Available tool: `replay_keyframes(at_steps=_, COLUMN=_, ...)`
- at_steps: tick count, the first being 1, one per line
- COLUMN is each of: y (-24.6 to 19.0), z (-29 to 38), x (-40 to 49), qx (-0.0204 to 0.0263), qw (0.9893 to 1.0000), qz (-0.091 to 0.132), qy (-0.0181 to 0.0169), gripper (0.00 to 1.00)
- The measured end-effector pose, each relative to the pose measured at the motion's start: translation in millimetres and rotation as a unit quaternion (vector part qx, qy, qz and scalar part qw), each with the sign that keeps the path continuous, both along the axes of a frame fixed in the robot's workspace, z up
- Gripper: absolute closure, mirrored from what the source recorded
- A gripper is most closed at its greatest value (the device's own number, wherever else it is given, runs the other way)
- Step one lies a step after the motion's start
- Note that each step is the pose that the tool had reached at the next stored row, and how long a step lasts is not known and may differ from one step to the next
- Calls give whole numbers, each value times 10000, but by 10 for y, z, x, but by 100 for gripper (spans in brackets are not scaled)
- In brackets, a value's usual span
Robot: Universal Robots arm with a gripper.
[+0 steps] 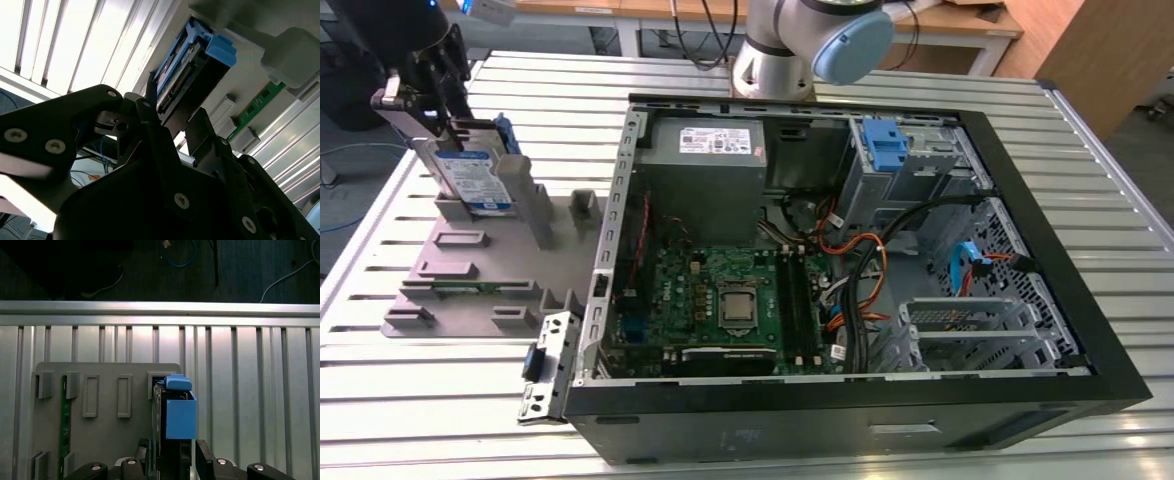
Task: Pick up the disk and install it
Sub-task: 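Pick up the disk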
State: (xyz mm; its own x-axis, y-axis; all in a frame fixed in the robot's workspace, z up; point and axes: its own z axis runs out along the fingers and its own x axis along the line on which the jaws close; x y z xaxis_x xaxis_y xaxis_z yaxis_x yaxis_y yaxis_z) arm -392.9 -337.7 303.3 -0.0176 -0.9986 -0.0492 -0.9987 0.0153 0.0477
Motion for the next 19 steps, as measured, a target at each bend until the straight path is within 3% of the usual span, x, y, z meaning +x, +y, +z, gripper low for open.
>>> replay_keyframes(at_steps=19, y=0, z=5, x=19, qx=-1, qw=10000, qz=0, qy=1, gripper=51)
